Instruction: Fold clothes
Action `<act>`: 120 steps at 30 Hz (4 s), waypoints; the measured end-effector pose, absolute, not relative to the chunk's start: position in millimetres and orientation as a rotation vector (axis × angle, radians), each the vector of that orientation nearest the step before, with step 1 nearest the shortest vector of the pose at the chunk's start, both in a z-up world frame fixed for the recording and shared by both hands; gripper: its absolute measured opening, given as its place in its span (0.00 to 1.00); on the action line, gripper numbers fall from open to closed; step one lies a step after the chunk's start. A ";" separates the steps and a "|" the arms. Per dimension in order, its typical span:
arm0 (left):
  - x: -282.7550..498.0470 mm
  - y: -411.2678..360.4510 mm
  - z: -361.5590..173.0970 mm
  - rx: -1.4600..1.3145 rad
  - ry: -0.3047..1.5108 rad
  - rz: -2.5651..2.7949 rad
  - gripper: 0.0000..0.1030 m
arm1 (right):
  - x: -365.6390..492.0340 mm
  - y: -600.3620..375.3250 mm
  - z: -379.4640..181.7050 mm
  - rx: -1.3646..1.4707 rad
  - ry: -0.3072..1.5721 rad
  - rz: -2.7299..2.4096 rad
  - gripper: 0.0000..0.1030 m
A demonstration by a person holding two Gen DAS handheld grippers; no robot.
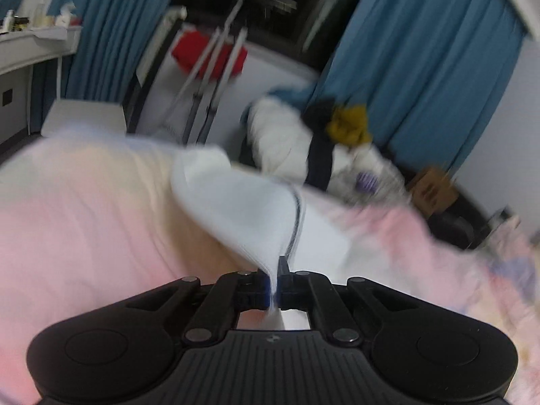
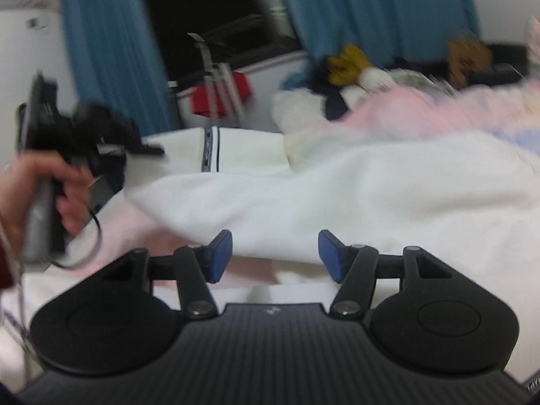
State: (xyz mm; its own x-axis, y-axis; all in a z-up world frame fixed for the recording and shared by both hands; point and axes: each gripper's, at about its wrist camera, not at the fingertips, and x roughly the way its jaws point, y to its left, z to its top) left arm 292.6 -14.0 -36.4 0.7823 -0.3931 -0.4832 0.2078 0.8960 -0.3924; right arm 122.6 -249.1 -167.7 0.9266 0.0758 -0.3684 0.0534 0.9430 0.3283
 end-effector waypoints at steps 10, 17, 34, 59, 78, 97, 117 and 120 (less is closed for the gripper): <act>152.4 1.3 63.1 -0.226 0.446 -0.399 0.06 | 73.3 -188.3 -125.5 0.065 0.178 0.217 0.58; 126.3 12.8 10.1 -0.225 0.456 -0.456 0.19 | 102.7 -169.0 -135.9 -0.013 0.249 0.196 0.57; 111.0 49.4 -109.6 0.293 0.601 -0.521 0.76 | 207.9 -248.0 -175.0 0.368 0.400 -0.027 0.57; 117.3 126.2 -36.1 -0.152 0.348 -0.185 0.07 | 197.8 -253.8 -165.6 0.427 0.435 -0.055 0.58; 498.2 117.7 -63.8 0.001 0.731 0.200 0.19 | 224.4 -279.2 -188.5 0.519 0.479 -0.127 0.58; 255.9 232.5 -108.3 -0.674 0.533 -0.012 0.80 | 212.6 -249.9 -174.0 0.365 0.457 -0.102 0.58; 258.0 294.5 -178.5 -1.055 0.512 -0.013 0.04 | 228.5 -236.1 -201.5 0.316 0.534 -0.126 0.57; 239.8 314.8 -150.3 -1.081 0.397 -0.005 0.04 | 230.2 -236.5 -201.4 0.312 0.531 -0.135 0.57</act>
State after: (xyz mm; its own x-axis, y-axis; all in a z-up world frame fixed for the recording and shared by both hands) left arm 239.8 314.8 -150.3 0.9296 -0.1954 -0.3124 -0.1881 0.4773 -0.8584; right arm 230.2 -236.5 -201.4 0.8549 -0.0462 -0.5167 0.2064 0.9441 0.2572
